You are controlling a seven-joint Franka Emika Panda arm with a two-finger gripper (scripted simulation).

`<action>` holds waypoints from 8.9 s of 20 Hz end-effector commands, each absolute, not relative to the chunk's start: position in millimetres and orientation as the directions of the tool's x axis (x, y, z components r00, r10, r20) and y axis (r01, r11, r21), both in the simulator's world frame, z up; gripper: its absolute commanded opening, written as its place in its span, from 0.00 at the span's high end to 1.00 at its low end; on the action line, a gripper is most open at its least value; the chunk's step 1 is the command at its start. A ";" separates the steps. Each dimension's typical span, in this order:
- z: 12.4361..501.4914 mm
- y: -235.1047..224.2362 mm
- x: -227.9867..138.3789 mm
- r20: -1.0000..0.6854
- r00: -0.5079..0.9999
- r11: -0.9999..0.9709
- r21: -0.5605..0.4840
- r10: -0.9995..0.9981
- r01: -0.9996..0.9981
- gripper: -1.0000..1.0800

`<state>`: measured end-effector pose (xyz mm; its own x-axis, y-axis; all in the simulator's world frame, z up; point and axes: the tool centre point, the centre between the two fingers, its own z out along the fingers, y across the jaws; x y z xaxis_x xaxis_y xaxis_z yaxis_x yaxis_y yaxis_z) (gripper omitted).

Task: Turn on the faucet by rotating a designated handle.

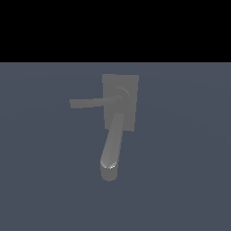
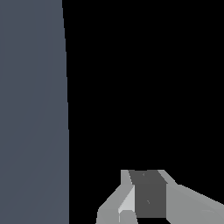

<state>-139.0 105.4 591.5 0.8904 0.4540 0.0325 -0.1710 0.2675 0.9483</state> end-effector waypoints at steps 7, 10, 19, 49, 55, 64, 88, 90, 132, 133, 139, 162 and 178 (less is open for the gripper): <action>547.8 157.4 -98.1 -0.215 0.834 0.544 0.831 0.509 -0.118 1.00; 523.9 172.6 -83.2 -0.313 0.803 0.626 0.774 0.507 -0.094 1.00; 427.9 202.3 -42.6 -0.609 0.663 0.822 0.569 0.436 -0.018 1.00; 126.2 166.0 -37.8 -0.997 0.026 0.993 0.079 0.077 0.091 1.00; 113.7 163.7 -42.5 -0.998 -0.007 0.994 0.068 0.069 0.091 1.00; 112.8 157.0 -38.3 -0.999 -0.006 0.995 0.038 0.038 0.091 1.00; 149.7 124.2 -29.1 -1.000 -0.002 0.991 -0.018 -0.018 0.132 1.00; 157.3 125.3 -28.9 -1.000 -0.002 0.991 -0.018 -0.018 0.132 1.00; 263.0 78.5 -36.0 -1.000 -0.009 0.991 -0.019 -0.018 0.134 1.00; 265.6 76.2 -36.2 -1.000 -0.008 0.991 -0.019 -0.018 0.134 1.00; 280.7 62.6 -37.5 -1.000 -0.005 0.991 -0.018 -0.018 0.133 1.00; 300.5 -2.9 -46.6 -1.000 -0.006 0.991 -0.018 -0.018 0.133 1.00; 284.8 -42.1 -55.8 -1.000 -0.016 0.991 -0.011 -0.009 0.134 1.00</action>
